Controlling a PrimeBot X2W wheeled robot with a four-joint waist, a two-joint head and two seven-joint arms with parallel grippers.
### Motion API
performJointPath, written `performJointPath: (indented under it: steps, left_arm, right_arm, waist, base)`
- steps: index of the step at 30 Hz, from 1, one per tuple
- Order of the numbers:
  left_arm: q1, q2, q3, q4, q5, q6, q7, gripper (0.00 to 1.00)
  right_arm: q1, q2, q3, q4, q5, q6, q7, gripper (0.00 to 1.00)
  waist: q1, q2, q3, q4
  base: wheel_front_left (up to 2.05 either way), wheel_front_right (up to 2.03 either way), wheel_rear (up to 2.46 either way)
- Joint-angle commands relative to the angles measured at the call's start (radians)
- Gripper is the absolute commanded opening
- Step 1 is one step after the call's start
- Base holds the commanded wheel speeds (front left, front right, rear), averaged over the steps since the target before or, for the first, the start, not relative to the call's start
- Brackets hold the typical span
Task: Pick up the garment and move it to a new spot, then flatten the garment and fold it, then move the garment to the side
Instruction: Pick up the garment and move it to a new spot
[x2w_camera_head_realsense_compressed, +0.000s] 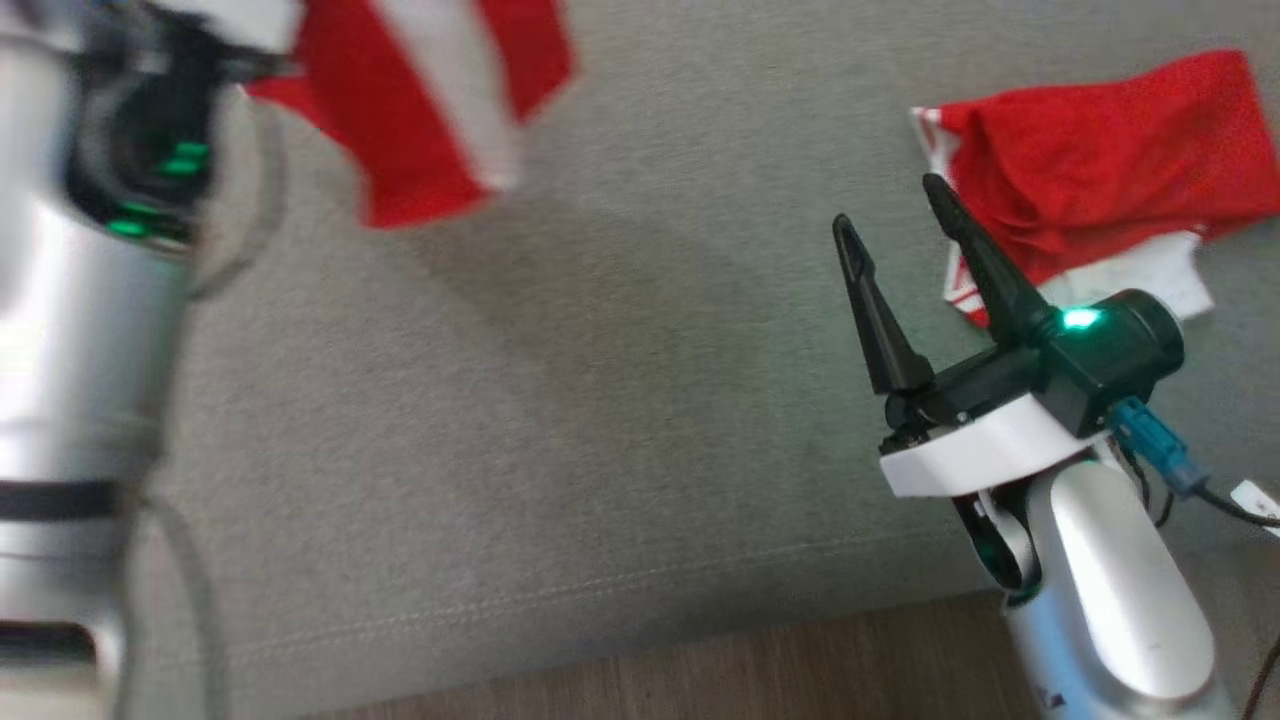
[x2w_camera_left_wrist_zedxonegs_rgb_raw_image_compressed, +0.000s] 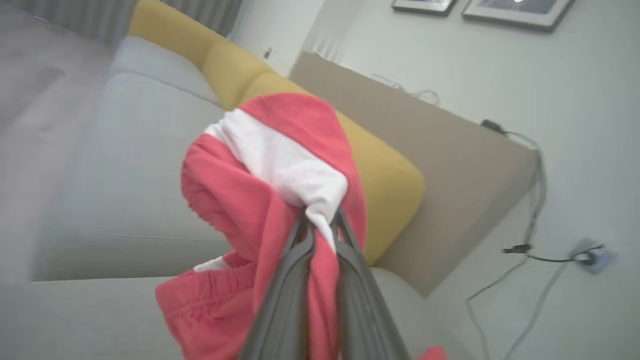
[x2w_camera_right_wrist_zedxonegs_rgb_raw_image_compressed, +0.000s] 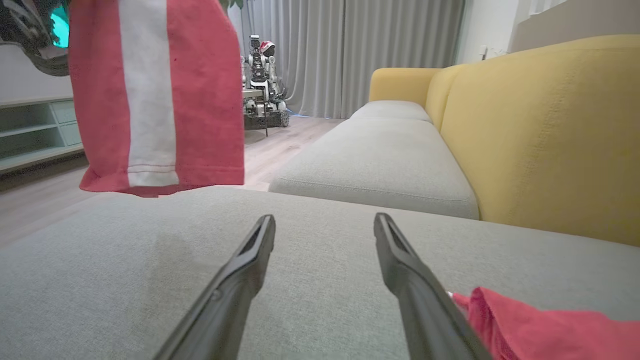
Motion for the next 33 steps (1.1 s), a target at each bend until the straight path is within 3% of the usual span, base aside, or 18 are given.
performJointPath:
  steps: [1,4,8,12,17,18,19,20,26,33]
  left_arm:
    - [-0.015,-0.005,0.048,-0.088,-0.024,0.047,0.009,0.00]
    - [0.001,-0.092,0.061,-0.181,-0.062,0.145,0.001,0.00]
    - [0.046,-0.188,0.035,-0.245,-0.053,0.237,-0.044,0.00]
    - [0.134,-0.247,-0.001,-0.198,-0.023,0.280,-0.126,0.00]
    - [0.244,-0.263,-0.068,0.002,0.043,0.280,-0.223,0.00]
    - [0.259,-0.262,-0.091,0.053,0.053,0.273,-0.218,0.04]
    - [0.266,-0.256,-0.116,0.098,0.072,0.264,-0.219,0.91]
    - [0.270,-0.249,-0.131,0.138,0.091,0.257,-0.230,1.00]
    - [0.236,-0.217,-0.147,0.250,0.151,0.197,-0.311,1.00]
    - [0.223,-0.133,-0.045,0.174,0.263,0.166,-0.351,1.00]
  right_arm:
    - [0.012,0.009,0.021,-0.028,0.007,0.000,-0.010,1.00]
    - [0.007,0.009,0.017,-0.028,0.010,0.000,-0.015,1.00]
    - [0.000,0.009,0.008,-0.027,0.018,0.000,-0.020,1.00]
    - [-0.008,0.009,0.017,-0.020,0.026,0.000,-0.024,1.00]
    - [-0.020,0.009,0.034,-0.015,0.037,0.000,-0.027,1.00]
    - [-0.021,0.009,0.035,-0.015,0.037,0.000,-0.027,1.00]
    - [-0.022,0.009,0.035,-0.015,0.037,0.000,-0.028,1.00]
    - [-0.023,0.009,0.035,-0.014,0.036,0.000,-0.028,1.00]
    - [-0.019,0.009,0.032,-0.007,0.022,0.000,-0.029,1.00]
    - [-0.004,0.009,0.025,0.010,0.002,0.000,-0.029,1.00]
  waist:
    - [0.0000,-0.0001,-0.012,-0.028]
    - [0.0000,-0.0001,-0.014,-0.054]
    - [0.0000,-0.0001,-0.009,-0.085]
    - [0.0000,-0.0001,-0.002,-0.116]
    - [0.0000,-0.0001,0.004,-0.144]
    - [0.0000,-0.0001,0.006,-0.146]
    - [0.0000,-0.0001,0.008,-0.147]
    - [0.0000,-0.0001,0.010,-0.148]
    - [0.0000,-0.0001,0.010,-0.119]
    - [0.0000,-0.0001,-0.036,-0.048]
  base:
    - [0.00,0.00,0.00]
    - [0.00,0.00,0.00]
    - [0.00,0.00,0.00]
    - [0.00,0.00,0.00]
    - [0.00,0.00,0.00]
    - [0.00,0.00,0.00]
    - [0.00,0.00,0.00]
    - [0.00,0.00,0.00]
    - [0.00,0.00,0.00]
    - [0.00,0.00,0.00]
